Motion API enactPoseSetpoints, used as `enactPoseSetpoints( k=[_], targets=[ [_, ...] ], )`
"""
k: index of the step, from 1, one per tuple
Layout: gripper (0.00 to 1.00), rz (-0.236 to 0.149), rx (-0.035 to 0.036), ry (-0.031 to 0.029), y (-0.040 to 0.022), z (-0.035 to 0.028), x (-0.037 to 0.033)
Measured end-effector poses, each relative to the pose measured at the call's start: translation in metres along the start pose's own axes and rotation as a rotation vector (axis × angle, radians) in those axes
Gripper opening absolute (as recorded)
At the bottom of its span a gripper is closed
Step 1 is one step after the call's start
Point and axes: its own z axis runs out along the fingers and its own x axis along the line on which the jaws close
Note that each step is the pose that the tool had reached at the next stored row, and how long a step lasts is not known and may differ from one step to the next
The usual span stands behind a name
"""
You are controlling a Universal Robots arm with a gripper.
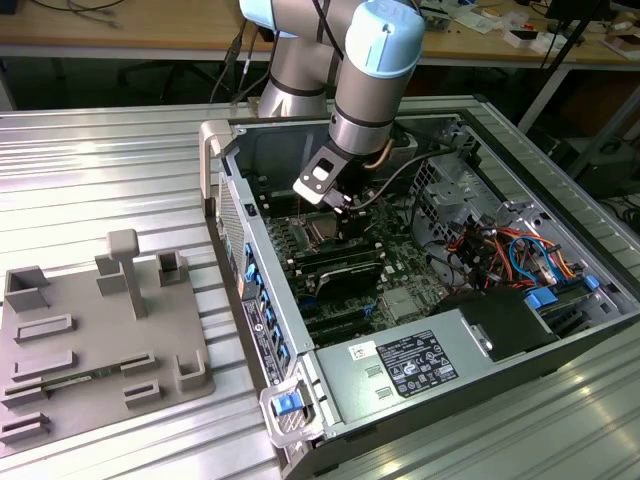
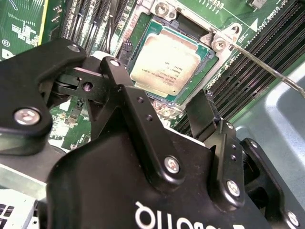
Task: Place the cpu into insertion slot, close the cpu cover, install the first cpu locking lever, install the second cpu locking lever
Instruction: 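Place the cpu into insertion slot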
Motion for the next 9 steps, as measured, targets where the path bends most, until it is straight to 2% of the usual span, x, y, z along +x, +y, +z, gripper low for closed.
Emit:
enactPoseSetpoints(
  k=[9],
  targets=[
    [0.74,-0.005,0.0000,-0.0002,0.0000,0.0000,-0.0001]
  ],
)
